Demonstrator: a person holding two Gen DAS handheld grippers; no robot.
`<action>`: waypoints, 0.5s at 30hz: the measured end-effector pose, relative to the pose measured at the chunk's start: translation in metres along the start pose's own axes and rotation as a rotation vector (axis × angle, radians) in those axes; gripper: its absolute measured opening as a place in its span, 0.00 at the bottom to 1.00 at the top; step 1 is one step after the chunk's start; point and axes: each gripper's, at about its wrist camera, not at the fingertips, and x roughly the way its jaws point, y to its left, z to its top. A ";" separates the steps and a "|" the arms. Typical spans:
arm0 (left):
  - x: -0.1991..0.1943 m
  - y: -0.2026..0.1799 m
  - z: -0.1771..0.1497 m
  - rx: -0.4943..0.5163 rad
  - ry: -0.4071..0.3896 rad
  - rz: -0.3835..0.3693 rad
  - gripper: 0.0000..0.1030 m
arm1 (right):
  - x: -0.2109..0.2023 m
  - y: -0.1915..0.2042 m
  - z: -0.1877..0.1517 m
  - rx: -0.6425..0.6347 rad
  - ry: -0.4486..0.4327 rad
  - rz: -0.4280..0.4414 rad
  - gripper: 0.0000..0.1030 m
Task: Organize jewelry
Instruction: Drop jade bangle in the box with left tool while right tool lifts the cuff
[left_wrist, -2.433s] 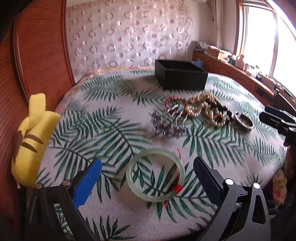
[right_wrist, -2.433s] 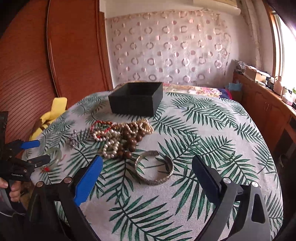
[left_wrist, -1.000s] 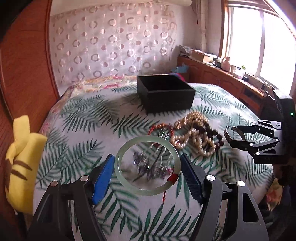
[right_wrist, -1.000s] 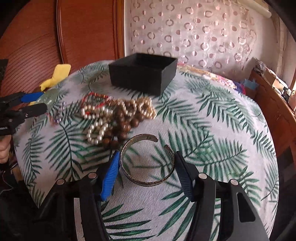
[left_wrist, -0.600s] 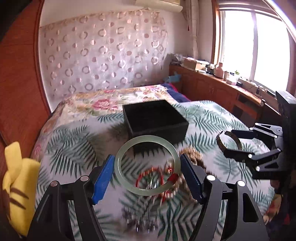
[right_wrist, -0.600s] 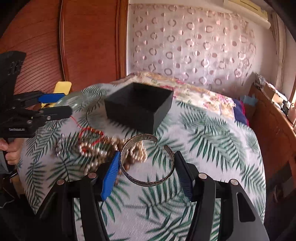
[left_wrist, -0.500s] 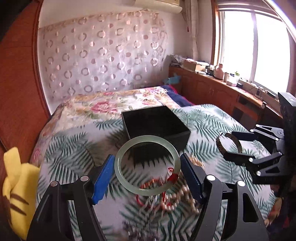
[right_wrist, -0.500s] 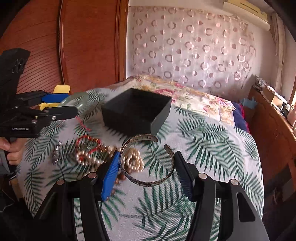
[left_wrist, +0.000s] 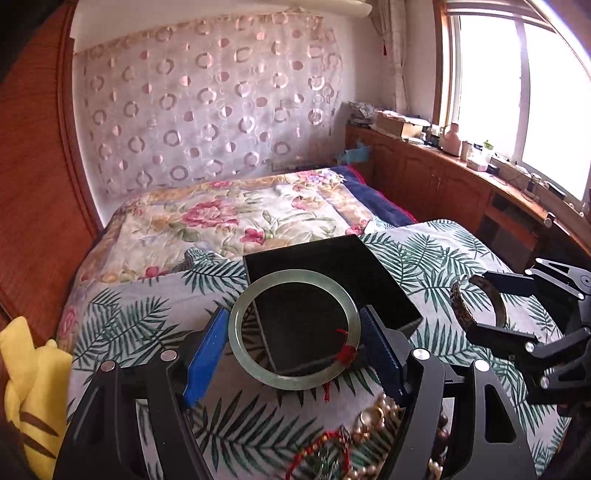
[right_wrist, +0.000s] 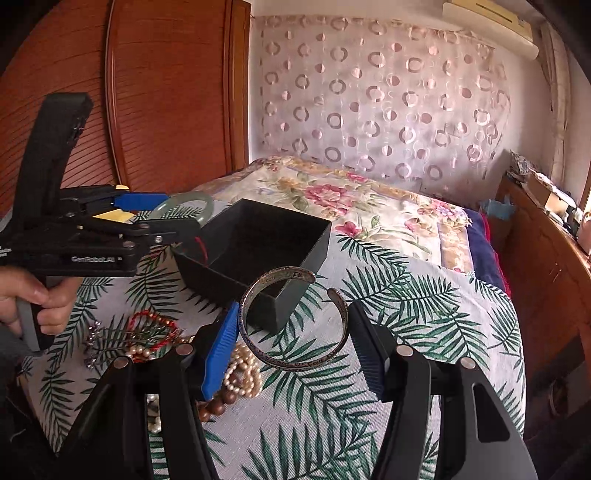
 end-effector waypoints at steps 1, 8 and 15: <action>0.006 -0.001 0.002 0.007 0.006 0.004 0.67 | 0.001 0.000 0.001 -0.006 0.001 0.002 0.60; 0.029 -0.008 0.009 0.014 0.037 -0.003 0.67 | 0.011 0.002 0.004 -0.048 0.015 0.006 0.60; 0.029 -0.005 0.011 -0.018 0.023 -0.018 0.73 | 0.025 0.005 0.010 -0.074 0.024 0.019 0.60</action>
